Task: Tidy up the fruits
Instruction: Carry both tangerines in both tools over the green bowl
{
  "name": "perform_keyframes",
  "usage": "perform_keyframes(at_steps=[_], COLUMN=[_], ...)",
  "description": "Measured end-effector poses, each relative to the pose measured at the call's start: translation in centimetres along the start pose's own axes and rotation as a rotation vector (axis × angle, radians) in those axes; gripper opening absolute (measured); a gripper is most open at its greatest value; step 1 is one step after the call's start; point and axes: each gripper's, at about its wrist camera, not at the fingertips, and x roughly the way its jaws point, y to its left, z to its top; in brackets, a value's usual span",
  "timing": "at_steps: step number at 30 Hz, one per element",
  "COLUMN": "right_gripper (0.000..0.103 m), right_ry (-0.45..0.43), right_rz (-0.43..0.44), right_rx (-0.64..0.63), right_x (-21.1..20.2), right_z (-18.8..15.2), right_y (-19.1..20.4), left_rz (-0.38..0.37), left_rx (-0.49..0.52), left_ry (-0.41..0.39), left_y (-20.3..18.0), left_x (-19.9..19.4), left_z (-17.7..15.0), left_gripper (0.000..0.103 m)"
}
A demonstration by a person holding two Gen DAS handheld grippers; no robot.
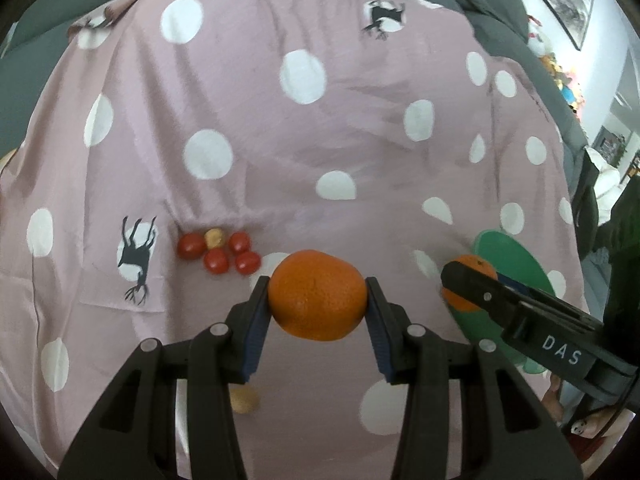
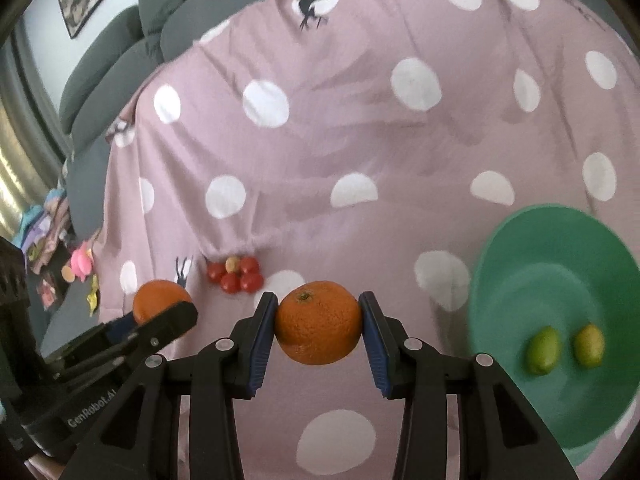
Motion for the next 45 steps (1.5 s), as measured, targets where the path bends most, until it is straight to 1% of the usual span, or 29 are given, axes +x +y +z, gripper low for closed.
perform_keyframes(at_steps=[5, 8, 13, 19, 22, 29, 38, 45], right_gripper=[0.043, 0.043, 0.044, 0.044, 0.044, 0.044, 0.044, 0.044], right_ry=[-0.065, -0.100, -0.155, -0.197, -0.214, -0.228, -0.220, -0.198], right_rz=[-0.039, -0.066, -0.129, -0.195, -0.209, -0.277, -0.316, -0.350], right_rx=[0.029, 0.055, 0.111, 0.181, 0.215, 0.276, 0.331, 0.371], right_x=[-2.3, -3.6, -5.7, -7.7, -8.5, -9.6, -9.8, -9.7], right_z=[0.5, 0.7, 0.9, 0.8, 0.6, 0.2, -0.2, -0.6], right_y=[-1.5, -2.8, -5.4, -8.5, -9.8, -12.3, -14.4, -15.9], left_rz=[-0.020, -0.056, -0.101, -0.144, -0.168, -0.198, -0.224, -0.234], left_rx=[0.028, 0.037, 0.091, 0.142, 0.161, 0.204, 0.245, 0.270], left_ry=[-0.031, -0.040, -0.032, -0.019, -0.011, 0.016, 0.057, 0.095], left_y=[-2.5, -4.2, -7.8, -11.5, -13.0, -15.7, -18.2, -19.3], left_x=[-0.2, -0.1, 1.1, 2.4, 3.0, 4.4, 6.2, 7.4], left_z=[0.7, 0.9, 0.8, 0.8, 0.9, 0.7, 0.0, -0.8], left_gripper=[0.045, 0.045, 0.045, 0.045, 0.045, 0.045, 0.045, 0.045])
